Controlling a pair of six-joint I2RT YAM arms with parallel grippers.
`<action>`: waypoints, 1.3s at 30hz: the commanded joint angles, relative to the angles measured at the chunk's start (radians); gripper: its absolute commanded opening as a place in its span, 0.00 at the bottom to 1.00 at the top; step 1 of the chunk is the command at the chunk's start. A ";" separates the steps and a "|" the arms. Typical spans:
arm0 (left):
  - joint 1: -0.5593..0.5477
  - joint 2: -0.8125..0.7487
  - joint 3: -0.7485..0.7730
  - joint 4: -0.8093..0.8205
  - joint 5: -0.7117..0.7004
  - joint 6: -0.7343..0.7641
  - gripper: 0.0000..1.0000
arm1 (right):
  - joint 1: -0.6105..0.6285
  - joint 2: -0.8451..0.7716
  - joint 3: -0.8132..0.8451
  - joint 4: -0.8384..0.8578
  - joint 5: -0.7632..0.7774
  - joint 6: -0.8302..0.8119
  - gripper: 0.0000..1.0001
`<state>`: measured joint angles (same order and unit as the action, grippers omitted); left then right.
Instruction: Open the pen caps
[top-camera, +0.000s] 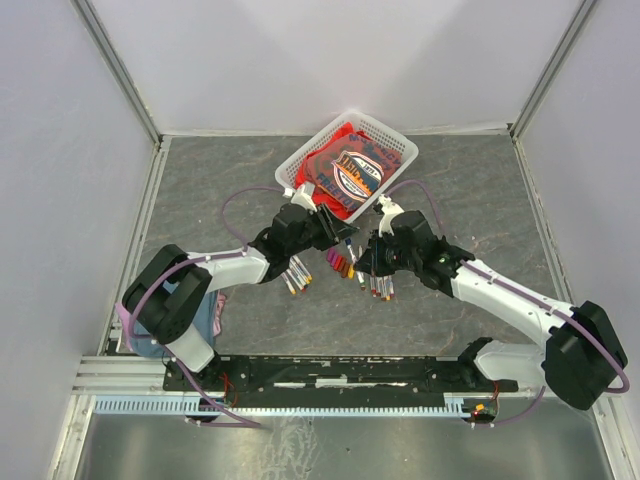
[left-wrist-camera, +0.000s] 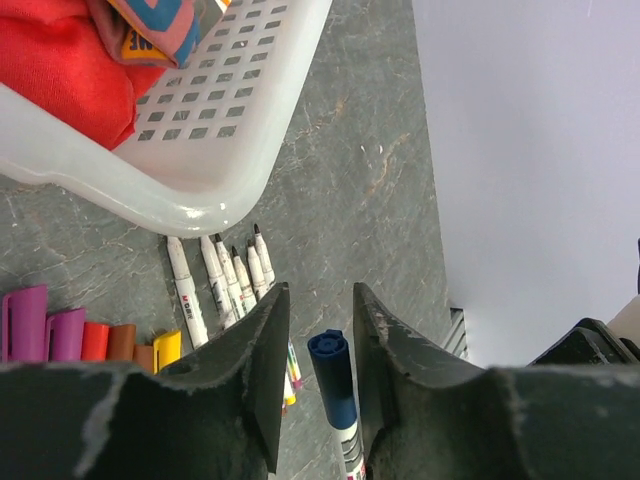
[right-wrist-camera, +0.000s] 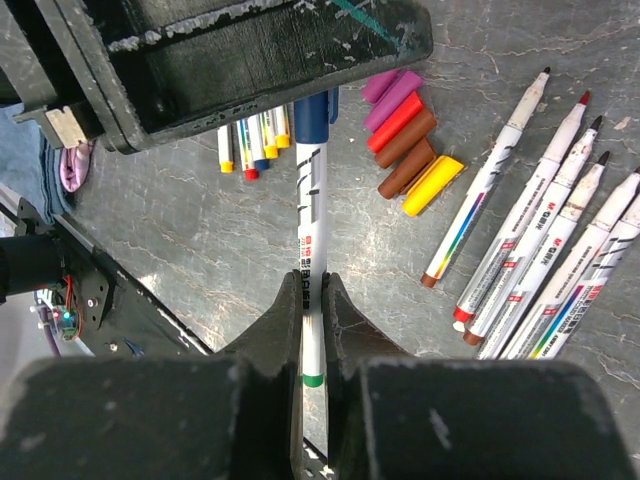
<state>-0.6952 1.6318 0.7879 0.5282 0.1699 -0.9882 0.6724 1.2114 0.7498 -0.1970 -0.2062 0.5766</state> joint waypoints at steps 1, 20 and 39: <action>0.008 -0.003 -0.016 0.083 0.042 -0.046 0.36 | 0.004 -0.015 -0.006 0.056 -0.021 0.007 0.01; 0.017 0.007 -0.062 0.189 0.113 -0.066 0.03 | 0.005 -0.012 -0.012 0.065 -0.005 -0.003 0.01; 0.023 0.035 -0.107 0.397 0.201 -0.146 0.03 | -0.017 0.017 -0.003 0.156 -0.071 0.035 0.31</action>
<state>-0.6735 1.6596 0.6830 0.8219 0.3248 -1.0813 0.6643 1.2140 0.7345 -0.1261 -0.2390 0.5957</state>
